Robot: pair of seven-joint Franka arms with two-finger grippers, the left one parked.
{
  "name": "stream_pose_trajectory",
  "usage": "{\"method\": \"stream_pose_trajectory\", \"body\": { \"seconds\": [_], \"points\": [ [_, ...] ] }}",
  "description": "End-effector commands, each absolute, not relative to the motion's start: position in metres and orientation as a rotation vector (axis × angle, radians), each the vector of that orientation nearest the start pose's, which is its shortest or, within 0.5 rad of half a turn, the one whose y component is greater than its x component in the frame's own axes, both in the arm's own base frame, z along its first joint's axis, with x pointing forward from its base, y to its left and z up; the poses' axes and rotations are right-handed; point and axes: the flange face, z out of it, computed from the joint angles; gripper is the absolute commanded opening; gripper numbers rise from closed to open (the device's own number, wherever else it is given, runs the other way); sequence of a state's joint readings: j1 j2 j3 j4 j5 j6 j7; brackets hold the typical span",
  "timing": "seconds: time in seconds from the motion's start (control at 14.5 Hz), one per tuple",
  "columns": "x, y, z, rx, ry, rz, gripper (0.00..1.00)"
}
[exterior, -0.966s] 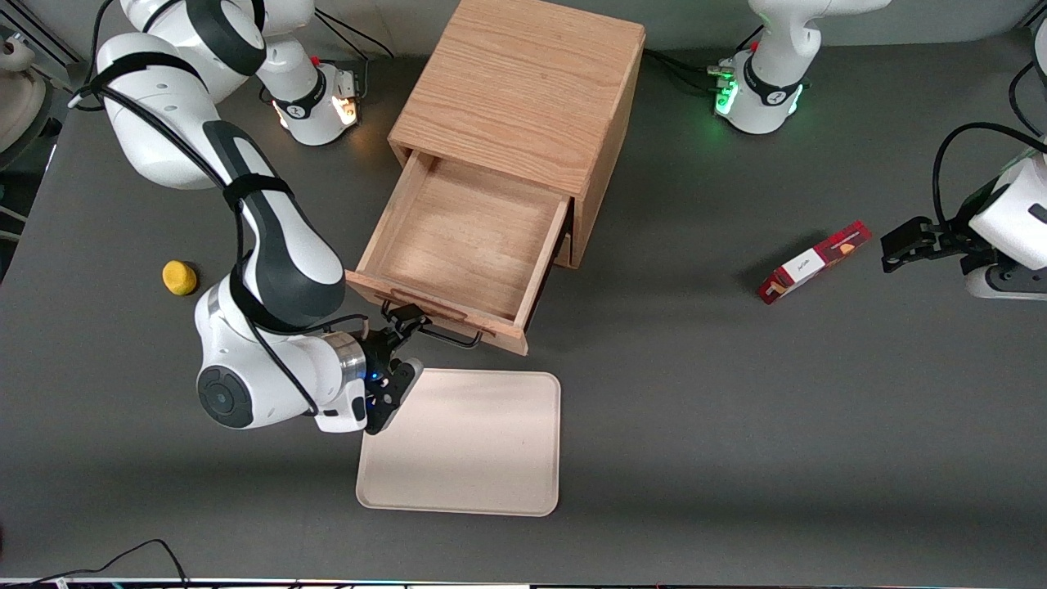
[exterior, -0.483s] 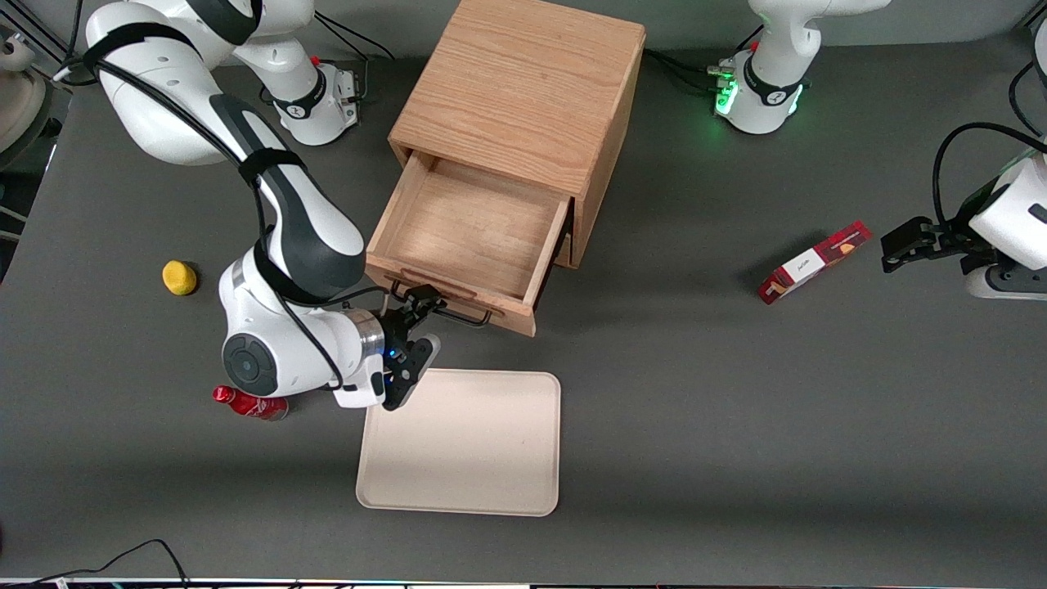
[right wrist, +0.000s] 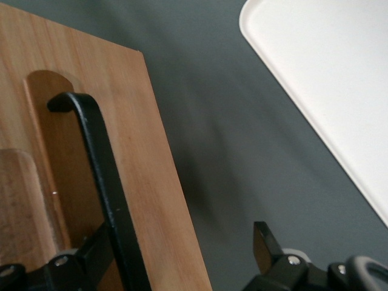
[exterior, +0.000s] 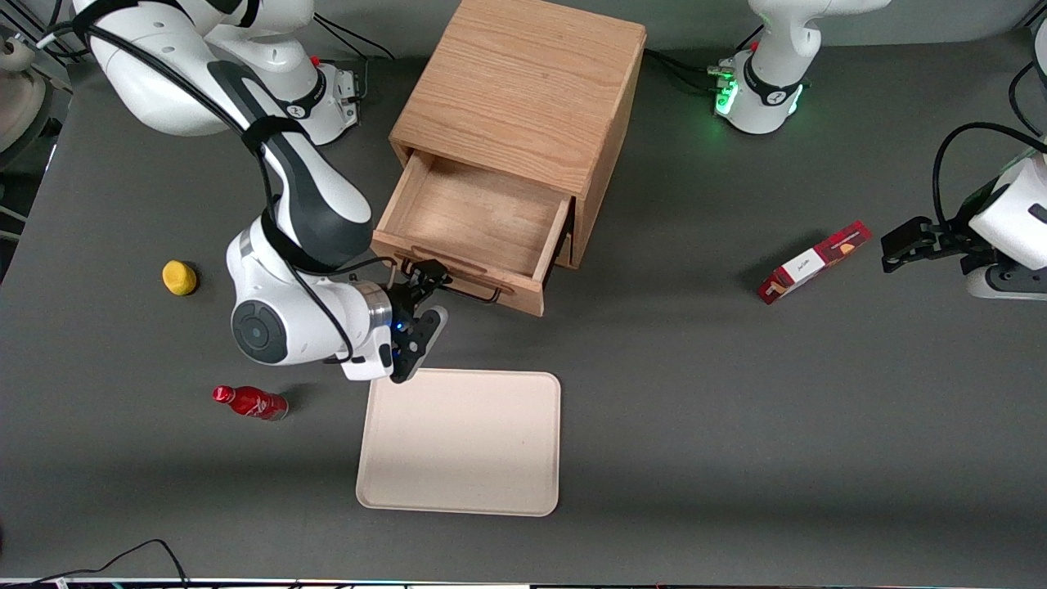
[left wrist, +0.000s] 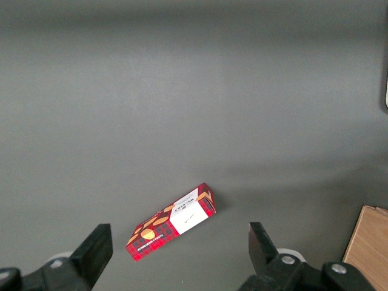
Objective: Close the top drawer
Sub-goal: 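Push the drawer front with the right gripper into the cabinet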
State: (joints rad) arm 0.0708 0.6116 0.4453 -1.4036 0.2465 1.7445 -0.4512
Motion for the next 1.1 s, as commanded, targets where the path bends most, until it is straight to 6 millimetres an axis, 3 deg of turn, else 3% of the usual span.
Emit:
{"method": "stream_pose_trajectory", "body": {
  "seconds": [0.0,1.03],
  "points": [
    [0.596,0.308,0.373,-2.399,-1.046,0.308,1.0],
    [0.538,0.329,0.38,-2.389,-1.025,0.344,1.0]
  ]
}}
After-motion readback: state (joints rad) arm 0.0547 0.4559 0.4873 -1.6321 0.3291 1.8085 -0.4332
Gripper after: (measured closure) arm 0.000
